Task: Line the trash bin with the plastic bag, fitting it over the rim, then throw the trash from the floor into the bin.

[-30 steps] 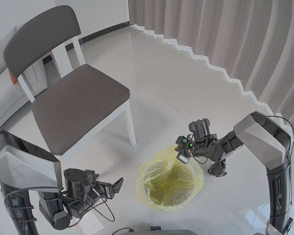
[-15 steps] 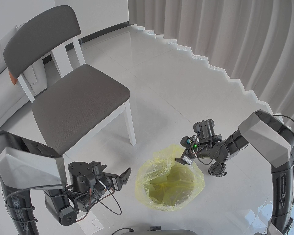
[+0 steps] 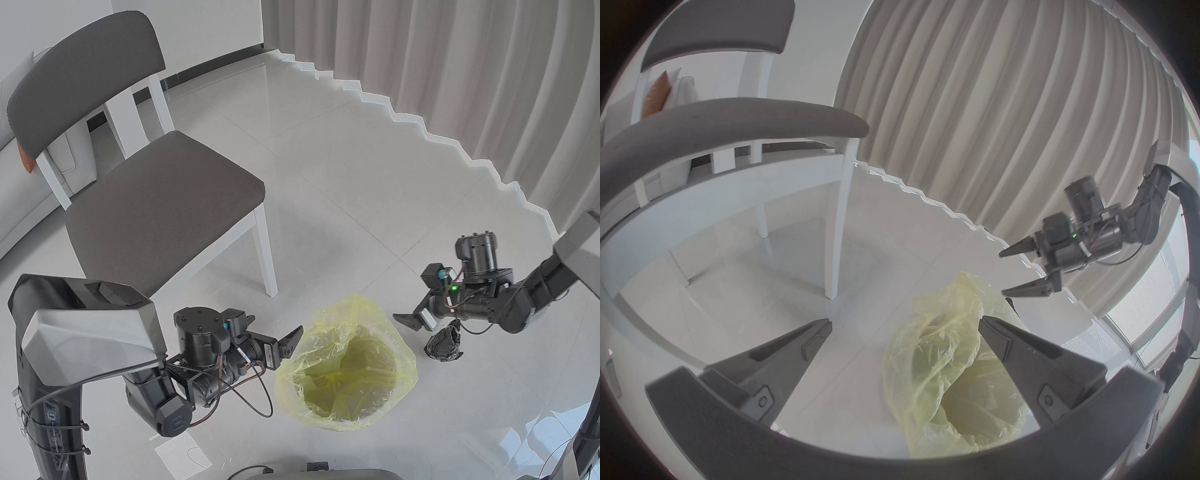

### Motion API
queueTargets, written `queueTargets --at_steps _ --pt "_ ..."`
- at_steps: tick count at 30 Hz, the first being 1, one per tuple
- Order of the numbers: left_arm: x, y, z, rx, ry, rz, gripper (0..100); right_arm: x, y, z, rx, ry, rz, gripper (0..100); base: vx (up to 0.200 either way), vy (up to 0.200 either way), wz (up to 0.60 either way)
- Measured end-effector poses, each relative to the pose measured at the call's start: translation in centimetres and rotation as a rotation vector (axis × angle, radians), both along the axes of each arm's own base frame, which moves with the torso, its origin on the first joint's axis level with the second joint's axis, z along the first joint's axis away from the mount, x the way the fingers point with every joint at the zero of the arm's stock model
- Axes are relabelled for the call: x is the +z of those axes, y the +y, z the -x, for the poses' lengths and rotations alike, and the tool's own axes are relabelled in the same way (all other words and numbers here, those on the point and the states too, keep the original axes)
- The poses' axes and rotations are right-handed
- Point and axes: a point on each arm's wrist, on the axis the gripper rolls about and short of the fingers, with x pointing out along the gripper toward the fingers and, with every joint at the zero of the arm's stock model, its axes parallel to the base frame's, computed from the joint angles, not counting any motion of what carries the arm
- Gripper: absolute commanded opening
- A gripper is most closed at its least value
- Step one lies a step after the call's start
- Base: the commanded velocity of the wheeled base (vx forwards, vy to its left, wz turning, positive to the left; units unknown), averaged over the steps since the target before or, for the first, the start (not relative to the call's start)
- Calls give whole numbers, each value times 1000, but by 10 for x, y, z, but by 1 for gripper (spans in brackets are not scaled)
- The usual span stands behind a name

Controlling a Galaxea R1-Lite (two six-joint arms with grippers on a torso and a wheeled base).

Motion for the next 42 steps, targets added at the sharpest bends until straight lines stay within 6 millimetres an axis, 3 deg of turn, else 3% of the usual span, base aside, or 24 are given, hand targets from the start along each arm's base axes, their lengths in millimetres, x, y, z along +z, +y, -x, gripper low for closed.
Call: queueTargets --at_steps 8,14,23,33,42 --pt "-8 -26 -32 -63 15 -53 100 28 -61 48 -140 12 -88 100 0 0 0" --pt "-25 -38 -49 -102 12 -149 100 45 -92 78 -202 -17 -123 100 0 0 0" --pt "-44 -40 -77 -82 40 -210 100 57 -100 99 -216 -52 -123 100 0 0 0" --pt "-66 -9 -115 19 65 -224 100 57 -100 103 -214 -56 -118 100 0 0 0" --pt "-91 -5 -119 21 134 -237 100 46 -99 102 -207 -17 -106 100 0 0 0"
